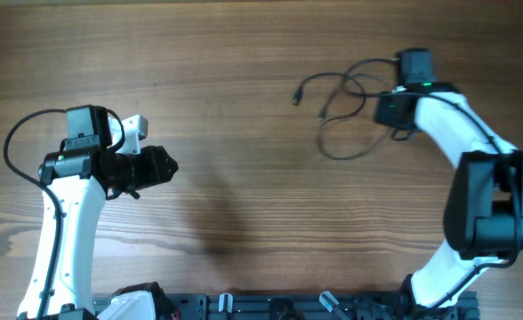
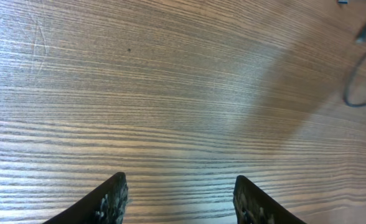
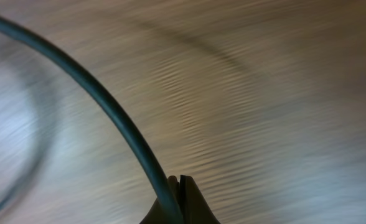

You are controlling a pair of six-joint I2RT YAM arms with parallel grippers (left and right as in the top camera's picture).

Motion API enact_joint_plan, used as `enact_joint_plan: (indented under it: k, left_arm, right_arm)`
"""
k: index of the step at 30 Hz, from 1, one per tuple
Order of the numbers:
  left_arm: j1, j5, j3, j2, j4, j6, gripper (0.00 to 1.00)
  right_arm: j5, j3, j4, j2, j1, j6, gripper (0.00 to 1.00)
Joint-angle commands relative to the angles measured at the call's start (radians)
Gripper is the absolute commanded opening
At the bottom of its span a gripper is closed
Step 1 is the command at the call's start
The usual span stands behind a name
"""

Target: Untangle cables

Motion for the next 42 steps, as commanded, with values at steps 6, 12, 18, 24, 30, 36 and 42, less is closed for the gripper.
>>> enact_joint_plan:
  k: [6, 12, 18, 24, 30, 36, 42]
  left_arm:
    - [0.006, 0.016, -0.004, -0.011, -0.005, 0.004, 0.56]
    - [0.006, 0.016, -0.004, -0.011, -0.005, 0.004, 0.56]
    - [0.006, 0.016, -0.004, -0.011, -0.012, 0.004, 0.56]
    - [0.006, 0.017, -0.004, -0.011, -0.017, 0.004, 0.56]
    - [0.006, 0.024, -0.004, -0.011, -0.016, 0.004, 0.56]
    - [0.006, 0.024, -0.004, -0.011, -0.015, 0.004, 0.56]
    - [0.006, 0.024, -0.004, -0.011, -0.015, 0.004, 0.56]
  right_arm:
    - [0.180, 0.171, -0.017, -0.008, -0.441, 0.239, 0.04]
    - [0.089, 0.292, 0.061, -0.008, -0.717, 0.327, 0.04]
    - [-0.350, 0.308, 0.172, -0.007, -0.883, 0.658, 0.04]
    - [-0.412, 0.307, 0.164, -0.007, -0.884, 0.652, 1.00]
    - [-0.851, 0.307, 0.205, -0.007, -0.836, 0.505, 1.00]
    - [-1.184, 0.307, 0.180, -0.007, -0.626, 0.033, 1.00]
    - [-1.007, 0.307, -0.019, -0.007, -0.337, -0.356, 1.00]
